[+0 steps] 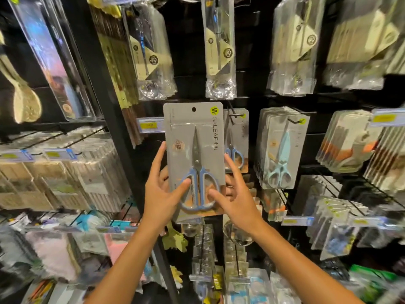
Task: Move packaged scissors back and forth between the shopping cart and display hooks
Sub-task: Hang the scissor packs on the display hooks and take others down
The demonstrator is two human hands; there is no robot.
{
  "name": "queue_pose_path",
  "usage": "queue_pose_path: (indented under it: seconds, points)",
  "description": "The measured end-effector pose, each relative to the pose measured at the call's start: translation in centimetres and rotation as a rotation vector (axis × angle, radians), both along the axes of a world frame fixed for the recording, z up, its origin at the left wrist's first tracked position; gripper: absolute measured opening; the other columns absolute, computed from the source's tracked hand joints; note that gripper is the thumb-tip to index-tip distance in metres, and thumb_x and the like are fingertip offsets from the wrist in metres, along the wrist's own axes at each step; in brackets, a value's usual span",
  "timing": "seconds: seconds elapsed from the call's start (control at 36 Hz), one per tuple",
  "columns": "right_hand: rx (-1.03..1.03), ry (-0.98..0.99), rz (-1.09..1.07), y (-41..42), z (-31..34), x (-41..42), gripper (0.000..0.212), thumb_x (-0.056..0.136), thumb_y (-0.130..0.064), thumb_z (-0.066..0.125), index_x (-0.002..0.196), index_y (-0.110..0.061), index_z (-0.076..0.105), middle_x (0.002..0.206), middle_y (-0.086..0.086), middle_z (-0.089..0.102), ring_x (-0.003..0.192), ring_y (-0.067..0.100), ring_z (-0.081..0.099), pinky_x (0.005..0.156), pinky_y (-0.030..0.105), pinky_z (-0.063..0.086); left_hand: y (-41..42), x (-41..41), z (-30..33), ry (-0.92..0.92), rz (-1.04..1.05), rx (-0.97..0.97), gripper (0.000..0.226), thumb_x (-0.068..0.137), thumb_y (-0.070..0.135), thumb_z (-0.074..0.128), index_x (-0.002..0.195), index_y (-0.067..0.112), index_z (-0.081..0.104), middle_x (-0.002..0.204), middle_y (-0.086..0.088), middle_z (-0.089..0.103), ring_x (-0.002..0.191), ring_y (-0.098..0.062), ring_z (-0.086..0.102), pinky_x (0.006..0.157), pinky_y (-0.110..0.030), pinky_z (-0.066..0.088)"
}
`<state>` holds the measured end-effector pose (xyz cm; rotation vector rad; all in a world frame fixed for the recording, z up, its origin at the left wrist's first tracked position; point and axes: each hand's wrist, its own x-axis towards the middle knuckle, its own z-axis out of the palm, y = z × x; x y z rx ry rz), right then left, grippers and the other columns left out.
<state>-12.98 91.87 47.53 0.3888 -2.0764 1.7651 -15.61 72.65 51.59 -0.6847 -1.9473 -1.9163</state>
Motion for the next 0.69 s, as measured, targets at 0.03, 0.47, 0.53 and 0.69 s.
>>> queue_pose_path:
  seconds: [0.03, 0.47, 0.53, 0.69]
  points:
    - [0.004, -0.002, -0.015, 0.3, -0.4, 0.1, 0.088, 0.096, -0.015, 0.068, 0.157, -0.048, 0.014, 0.124, -0.022, 0.068, 0.101, 0.039, 0.070, 0.082, 0.057, 0.059, 0.1, -0.2, -0.2, -0.002, -0.006, -0.031, 0.097, 0.085, 0.007, 0.076, 0.158, 0.039, 0.022, 0.142, 0.001, 0.061, 0.127, -0.016, 0.062, 0.099, -0.038, 0.057]
    - [0.077, -0.074, -0.232, 5.0, -3.8, 1.2, 0.088, 0.095, -0.015, 0.070, 0.145, -0.064, 0.015, 0.138, -0.014, 0.060, 0.099, 0.006, 0.071, 0.074, 0.020, 0.058, 4.8, -3.6, -2.0, -0.081, -0.086, -0.452, 0.124, 0.077, 0.028, 0.086, 0.157, 0.051, -0.006, 0.145, 0.003, 0.055, 0.124, -0.013, 0.062, 0.098, -0.050, 0.056]
    - [0.084, -0.073, -0.244, 5.4, -3.8, 1.0, 0.088, 0.096, -0.015, 0.069, 0.147, -0.062, 0.014, 0.143, -0.011, 0.057, 0.104, 0.001, 0.068, 0.076, 0.019, 0.057, 5.4, -4.0, -2.0, -0.068, -0.088, -0.463, 0.124, 0.078, 0.029, 0.086, 0.156, 0.052, -0.007, 0.144, 0.005, 0.055, 0.125, -0.013, 0.061, 0.098, -0.048, 0.056]
    - [0.103, -0.095, -0.321, 6.6, -3.7, 0.2, 0.087, 0.095, -0.023, 0.071, 0.152, -0.059, 0.015, 0.114, 0.011, 0.068, 0.102, 0.038, 0.062, 0.080, 0.039, 0.060, 6.8, -4.9, -1.5, -0.035, -0.095, -0.468, 0.122, 0.080, 0.028, 0.085, 0.158, 0.048, -0.007, 0.148, 0.005, 0.052, 0.123, -0.009, 0.062, 0.095, -0.023, 0.053]
